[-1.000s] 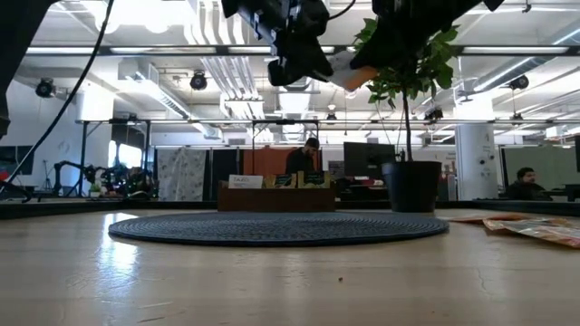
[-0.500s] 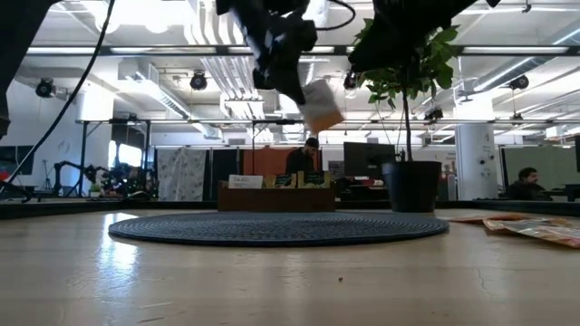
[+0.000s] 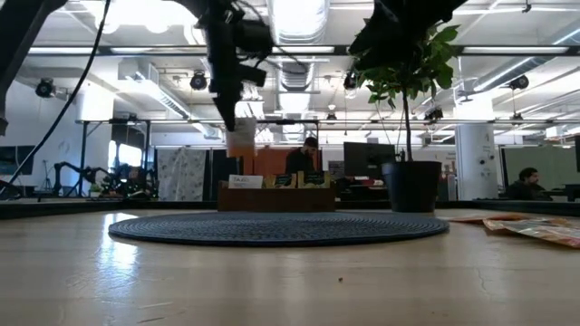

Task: Pick & Place Tea
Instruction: Put the white tea bag into the left section of the brown wooden organizer

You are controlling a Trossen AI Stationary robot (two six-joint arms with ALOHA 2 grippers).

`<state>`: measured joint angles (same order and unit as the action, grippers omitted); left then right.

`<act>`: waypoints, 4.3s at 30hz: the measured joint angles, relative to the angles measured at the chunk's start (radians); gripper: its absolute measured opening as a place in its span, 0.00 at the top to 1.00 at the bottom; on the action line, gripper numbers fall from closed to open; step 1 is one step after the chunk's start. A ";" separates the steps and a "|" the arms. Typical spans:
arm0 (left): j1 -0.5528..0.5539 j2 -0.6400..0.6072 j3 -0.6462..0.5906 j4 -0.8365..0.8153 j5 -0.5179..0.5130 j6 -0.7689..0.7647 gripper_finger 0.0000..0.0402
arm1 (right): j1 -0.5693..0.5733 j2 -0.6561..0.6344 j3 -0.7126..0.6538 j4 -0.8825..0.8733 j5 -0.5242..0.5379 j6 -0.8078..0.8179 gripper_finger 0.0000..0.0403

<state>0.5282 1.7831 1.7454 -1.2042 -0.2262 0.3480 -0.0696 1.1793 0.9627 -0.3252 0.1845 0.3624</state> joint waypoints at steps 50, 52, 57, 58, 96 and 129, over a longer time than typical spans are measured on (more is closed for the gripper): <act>0.166 0.060 -0.325 0.436 -0.093 0.207 0.77 | 0.002 0.001 -0.011 -0.038 -0.001 0.162 0.52; 0.166 0.054 -0.325 0.430 -0.109 0.202 0.76 | 0.002 0.001 -0.011 -0.037 -0.001 0.162 0.52; 0.148 0.014 -0.305 0.410 -0.145 0.139 0.76 | 0.002 0.000 -0.013 -0.050 -0.022 0.162 0.52; 0.139 -0.004 -0.304 0.407 -0.110 0.126 0.76 | 0.002 0.000 -0.013 -0.069 -0.029 0.162 0.52; -0.526 0.272 -0.266 1.228 0.518 -0.489 0.76 | 0.039 -0.010 -0.486 -0.244 -0.070 0.809 0.52; -0.513 0.653 0.089 1.165 0.362 -0.575 0.76 | 0.035 0.005 -0.574 -0.004 -0.155 0.496 0.52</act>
<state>0.0148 2.4363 1.8339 -0.0396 0.1357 -0.2274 -0.0345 1.1847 0.3889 -0.3295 0.0296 0.8587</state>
